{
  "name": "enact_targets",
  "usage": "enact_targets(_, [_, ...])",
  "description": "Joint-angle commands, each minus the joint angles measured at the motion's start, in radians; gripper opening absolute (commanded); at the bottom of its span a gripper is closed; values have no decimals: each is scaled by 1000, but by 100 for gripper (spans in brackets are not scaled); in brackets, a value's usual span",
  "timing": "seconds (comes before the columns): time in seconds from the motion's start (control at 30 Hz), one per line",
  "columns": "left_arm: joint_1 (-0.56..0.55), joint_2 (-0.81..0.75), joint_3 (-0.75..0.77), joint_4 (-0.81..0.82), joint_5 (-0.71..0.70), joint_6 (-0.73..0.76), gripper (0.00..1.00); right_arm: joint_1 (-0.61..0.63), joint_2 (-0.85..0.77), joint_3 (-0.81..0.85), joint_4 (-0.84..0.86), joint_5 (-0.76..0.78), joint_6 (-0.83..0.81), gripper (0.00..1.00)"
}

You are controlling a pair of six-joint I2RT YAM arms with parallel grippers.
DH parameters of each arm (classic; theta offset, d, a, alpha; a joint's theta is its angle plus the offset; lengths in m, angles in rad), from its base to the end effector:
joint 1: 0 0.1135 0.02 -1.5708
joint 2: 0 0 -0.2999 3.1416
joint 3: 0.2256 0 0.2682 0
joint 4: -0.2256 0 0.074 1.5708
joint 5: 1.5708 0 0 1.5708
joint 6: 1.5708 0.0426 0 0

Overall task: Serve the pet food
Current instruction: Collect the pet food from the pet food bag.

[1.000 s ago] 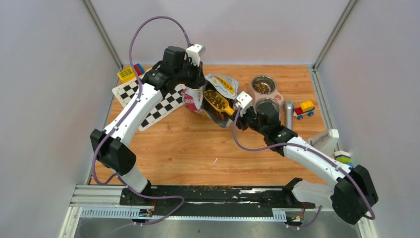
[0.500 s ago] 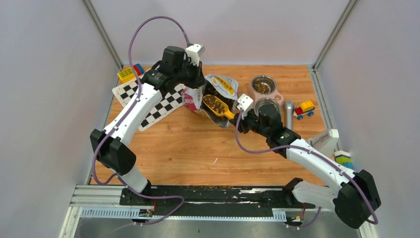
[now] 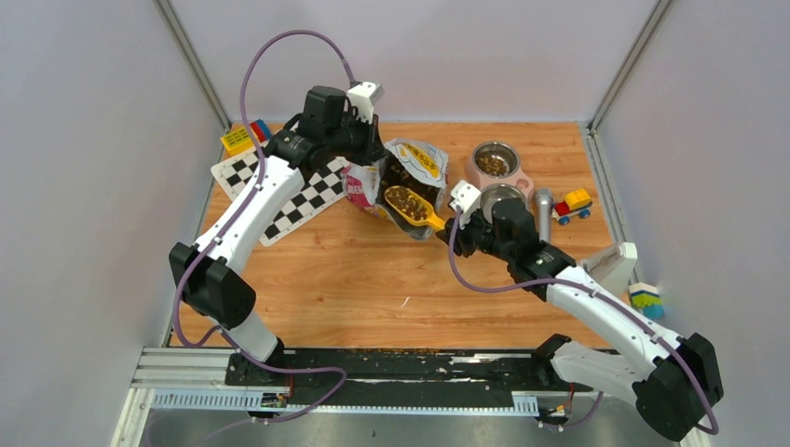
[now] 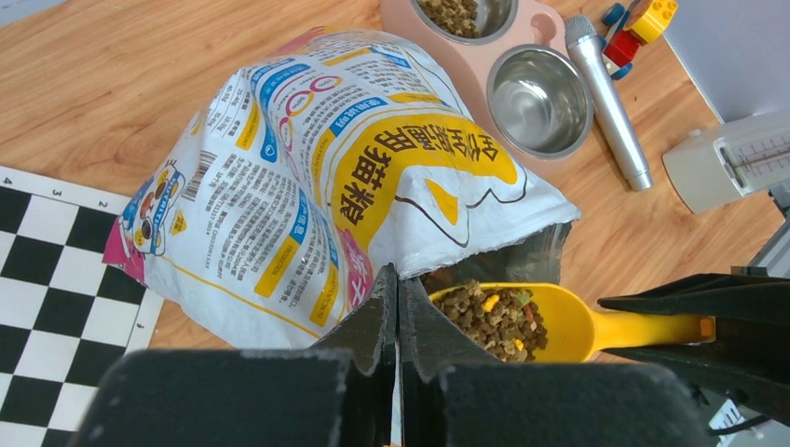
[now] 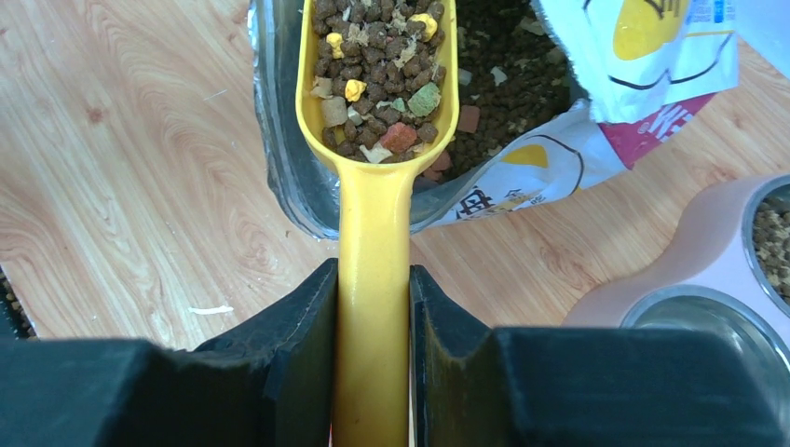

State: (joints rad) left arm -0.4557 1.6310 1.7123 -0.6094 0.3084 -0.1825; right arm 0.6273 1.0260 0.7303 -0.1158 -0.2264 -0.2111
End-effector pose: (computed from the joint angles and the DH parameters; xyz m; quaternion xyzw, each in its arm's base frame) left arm 0.3469 -0.1844 0.4361 0.1925 0.8385 -0.2809 0.4255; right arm 0.1871 0.1474 0.3050 -0.3949 0.7341 0.2049 0.5130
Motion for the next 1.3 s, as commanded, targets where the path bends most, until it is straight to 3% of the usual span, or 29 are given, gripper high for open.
enact_targets(0.0, [23, -76, 59, 63, -4, -24, 0, 4, 25, 48, 33, -74, -7, 0])
enact_targets(0.3, [23, -76, 56, 65, -2, -25, 0, 26, 115, 85, 106, -62, -51, 0])
enact_targets(0.43, [23, -78, 55, 65, -2, -23, 0, 26, 110, 89, 198, 2, 8, 0])
enact_targets(0.53, [23, -80, 52, 66, -3, -23, 0, 28, 136, 115, 152, -44, 14, 0])
enact_targets(0.63, [23, -83, 51, 66, -2, -23, 0, 15, 118, 102, 197, 11, 91, 0])
enact_targets(0.73, [23, -86, 50, 67, -3, -23, 0, 20, 139, 125, 135, -114, 40, 0])
enact_targets(0.83, [23, -83, 56, 64, 0, -24, 0, 40, 155, 126, 160, 38, 84, 0])
enact_targets(0.9, [23, -86, 52, 67, 0, -25, 0, 21, 128, 93, 228, -7, 57, 0])
enact_targets(0.97, [23, -86, 50, 67, -1, -23, 0, 27, 145, 114, 164, -81, 25, 0])
enact_targets(1.1, [24, -91, 49, 66, -3, -22, 0, 27, 126, 109, 148, -8, 15, 0])
enact_targets(1.27, [29, -95, 44, 67, -2, -24, 0, 25, 33, 102, 55, -37, -29, 0])
